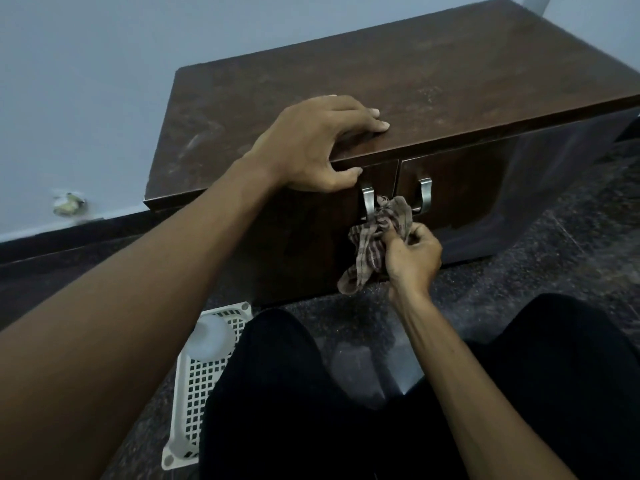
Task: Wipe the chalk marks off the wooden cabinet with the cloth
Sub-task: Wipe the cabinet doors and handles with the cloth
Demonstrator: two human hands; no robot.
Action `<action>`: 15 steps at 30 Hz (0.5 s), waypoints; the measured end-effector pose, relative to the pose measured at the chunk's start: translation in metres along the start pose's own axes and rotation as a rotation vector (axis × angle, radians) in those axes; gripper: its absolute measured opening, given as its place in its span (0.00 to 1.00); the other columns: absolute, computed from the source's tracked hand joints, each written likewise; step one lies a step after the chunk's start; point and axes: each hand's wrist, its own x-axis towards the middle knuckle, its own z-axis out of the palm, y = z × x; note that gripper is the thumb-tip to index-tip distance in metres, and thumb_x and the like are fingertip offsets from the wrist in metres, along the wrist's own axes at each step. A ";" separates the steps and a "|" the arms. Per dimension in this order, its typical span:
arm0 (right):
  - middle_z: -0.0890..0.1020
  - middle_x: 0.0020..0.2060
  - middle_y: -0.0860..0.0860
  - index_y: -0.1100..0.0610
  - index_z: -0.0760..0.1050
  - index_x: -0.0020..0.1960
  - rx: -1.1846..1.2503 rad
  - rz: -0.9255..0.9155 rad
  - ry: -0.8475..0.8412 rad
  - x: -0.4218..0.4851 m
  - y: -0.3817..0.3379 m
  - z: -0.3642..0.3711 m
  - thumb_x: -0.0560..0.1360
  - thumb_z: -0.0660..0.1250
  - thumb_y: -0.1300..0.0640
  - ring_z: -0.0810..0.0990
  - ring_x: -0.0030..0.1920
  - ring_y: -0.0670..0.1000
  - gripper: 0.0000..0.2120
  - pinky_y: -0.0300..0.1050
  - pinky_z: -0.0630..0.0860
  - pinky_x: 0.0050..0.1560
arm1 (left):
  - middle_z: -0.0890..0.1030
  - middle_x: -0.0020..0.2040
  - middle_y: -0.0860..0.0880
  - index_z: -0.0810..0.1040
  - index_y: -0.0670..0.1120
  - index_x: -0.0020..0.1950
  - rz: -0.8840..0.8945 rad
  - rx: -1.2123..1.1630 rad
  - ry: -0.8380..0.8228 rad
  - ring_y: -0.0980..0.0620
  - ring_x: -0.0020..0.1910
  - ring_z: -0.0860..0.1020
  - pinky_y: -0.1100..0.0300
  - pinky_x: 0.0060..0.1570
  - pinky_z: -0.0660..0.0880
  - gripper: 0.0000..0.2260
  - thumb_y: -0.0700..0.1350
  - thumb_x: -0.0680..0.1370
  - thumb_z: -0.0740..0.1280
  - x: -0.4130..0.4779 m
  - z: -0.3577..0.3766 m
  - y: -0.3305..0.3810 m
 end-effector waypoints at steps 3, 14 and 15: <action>0.75 0.30 0.47 0.58 0.74 0.38 -0.061 -0.083 0.002 0.000 0.004 -0.002 0.74 0.74 0.58 0.71 0.27 0.39 0.10 0.38 0.72 0.30 | 0.77 0.73 0.51 0.75 0.53 0.74 -0.002 0.023 -0.023 0.51 0.71 0.74 0.50 0.74 0.69 0.29 0.57 0.73 0.67 0.000 0.000 0.000; 0.80 0.42 0.45 0.57 0.78 0.52 0.044 -0.195 0.118 -0.022 0.011 -0.013 0.75 0.74 0.52 0.79 0.41 0.39 0.11 0.29 0.75 0.43 | 0.79 0.70 0.49 0.76 0.50 0.73 0.043 0.143 0.057 0.49 0.68 0.78 0.47 0.78 0.64 0.28 0.61 0.76 0.64 -0.006 0.007 -0.006; 0.81 0.45 0.45 0.56 0.77 0.54 0.068 -0.281 0.135 -0.023 0.001 -0.010 0.76 0.74 0.52 0.80 0.44 0.38 0.11 0.29 0.75 0.45 | 0.80 0.70 0.49 0.76 0.50 0.73 0.039 0.152 0.067 0.48 0.68 0.78 0.47 0.78 0.63 0.28 0.62 0.76 0.64 -0.005 0.008 -0.007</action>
